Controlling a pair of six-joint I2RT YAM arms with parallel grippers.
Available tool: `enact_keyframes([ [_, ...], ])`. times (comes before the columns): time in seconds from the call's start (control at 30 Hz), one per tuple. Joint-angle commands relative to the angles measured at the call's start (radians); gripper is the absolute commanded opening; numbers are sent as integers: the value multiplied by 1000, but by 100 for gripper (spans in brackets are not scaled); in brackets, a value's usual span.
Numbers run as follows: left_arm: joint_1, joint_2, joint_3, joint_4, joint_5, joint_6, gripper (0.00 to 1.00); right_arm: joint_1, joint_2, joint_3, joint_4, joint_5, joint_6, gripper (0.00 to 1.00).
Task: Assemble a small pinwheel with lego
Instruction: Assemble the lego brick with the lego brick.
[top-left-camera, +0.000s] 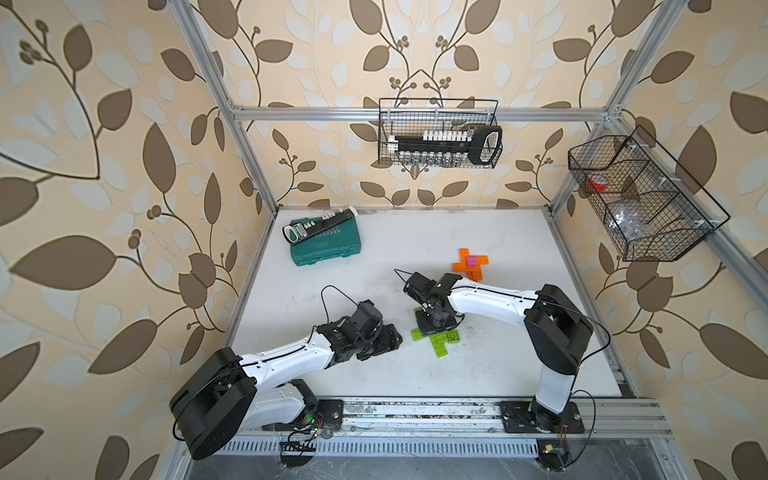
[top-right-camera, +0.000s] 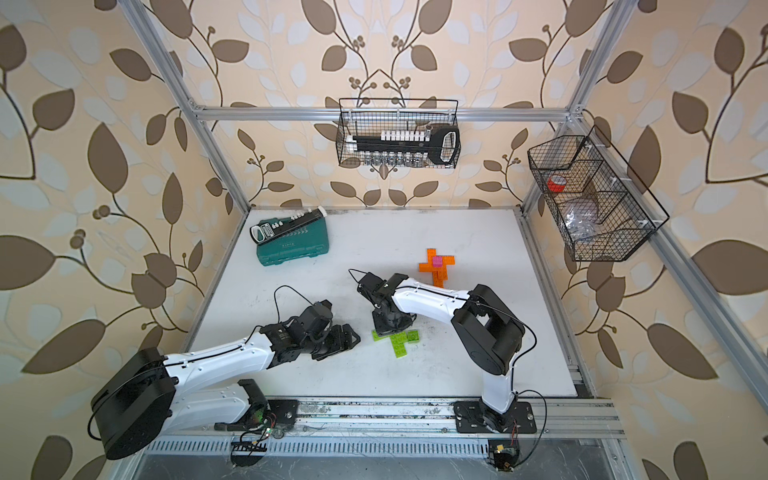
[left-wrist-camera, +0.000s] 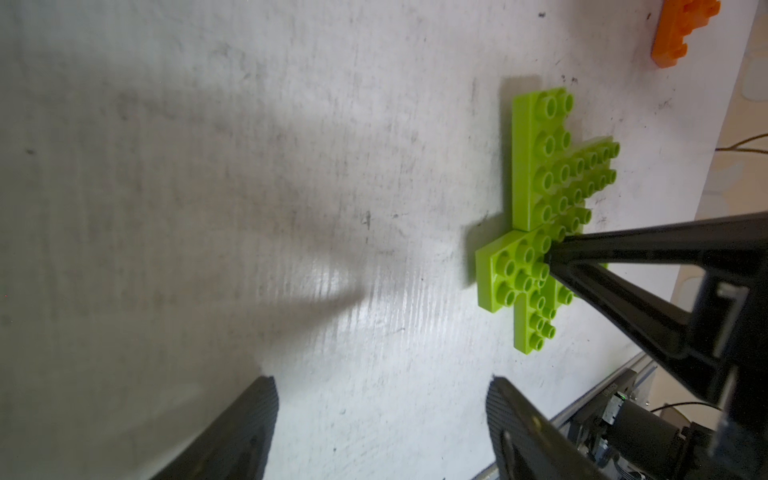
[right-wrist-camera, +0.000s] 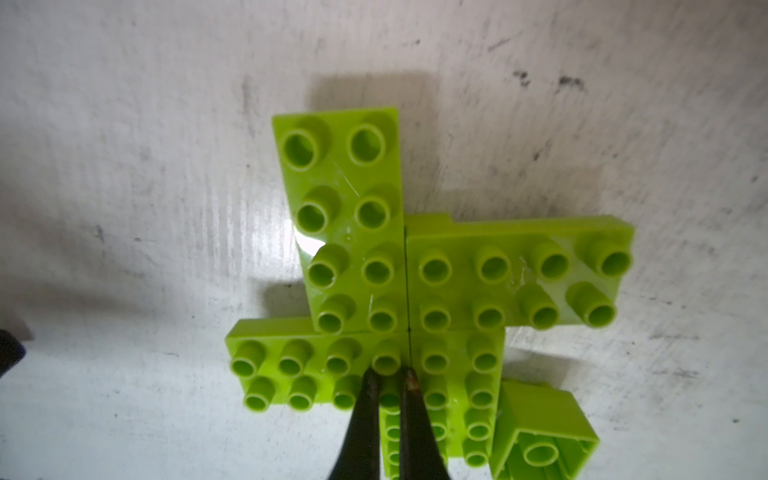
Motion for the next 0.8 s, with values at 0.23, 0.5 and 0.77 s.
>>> enact_keyframes([
  [0.23, -11, 15, 54, -8, -18, 27, 81, -5, 78, -19, -51, -14, -14, 5],
  [0.5, -11, 4, 62, -24, -21, 31, 81, -5, 39, 13, -73, -20, -13, 8],
  [0.77, -11, -19, 70, -56, -34, 34, 81, -4, -5, 37, -88, -28, -8, 13],
])
